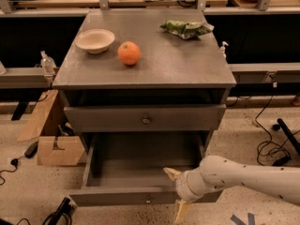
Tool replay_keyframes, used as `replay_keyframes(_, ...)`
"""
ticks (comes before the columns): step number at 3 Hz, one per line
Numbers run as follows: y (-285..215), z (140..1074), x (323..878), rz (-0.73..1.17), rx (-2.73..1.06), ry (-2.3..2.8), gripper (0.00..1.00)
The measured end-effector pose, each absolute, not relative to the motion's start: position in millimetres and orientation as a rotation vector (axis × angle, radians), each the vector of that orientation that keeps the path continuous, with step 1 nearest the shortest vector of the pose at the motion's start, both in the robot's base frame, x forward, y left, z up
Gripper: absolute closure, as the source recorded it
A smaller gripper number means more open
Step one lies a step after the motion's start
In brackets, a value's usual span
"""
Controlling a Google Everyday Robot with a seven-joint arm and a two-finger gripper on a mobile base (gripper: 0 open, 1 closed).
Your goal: Open middle drawer
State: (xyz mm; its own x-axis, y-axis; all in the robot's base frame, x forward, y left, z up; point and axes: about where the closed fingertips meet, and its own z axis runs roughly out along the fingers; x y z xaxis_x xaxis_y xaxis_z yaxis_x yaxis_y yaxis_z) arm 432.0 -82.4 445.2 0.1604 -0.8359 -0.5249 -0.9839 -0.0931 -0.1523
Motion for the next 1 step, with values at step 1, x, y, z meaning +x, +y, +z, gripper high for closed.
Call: replay_keyframes(1, -82.4, 445.2, 432.0, 0.423, -1.979, 1.722, 0.0)
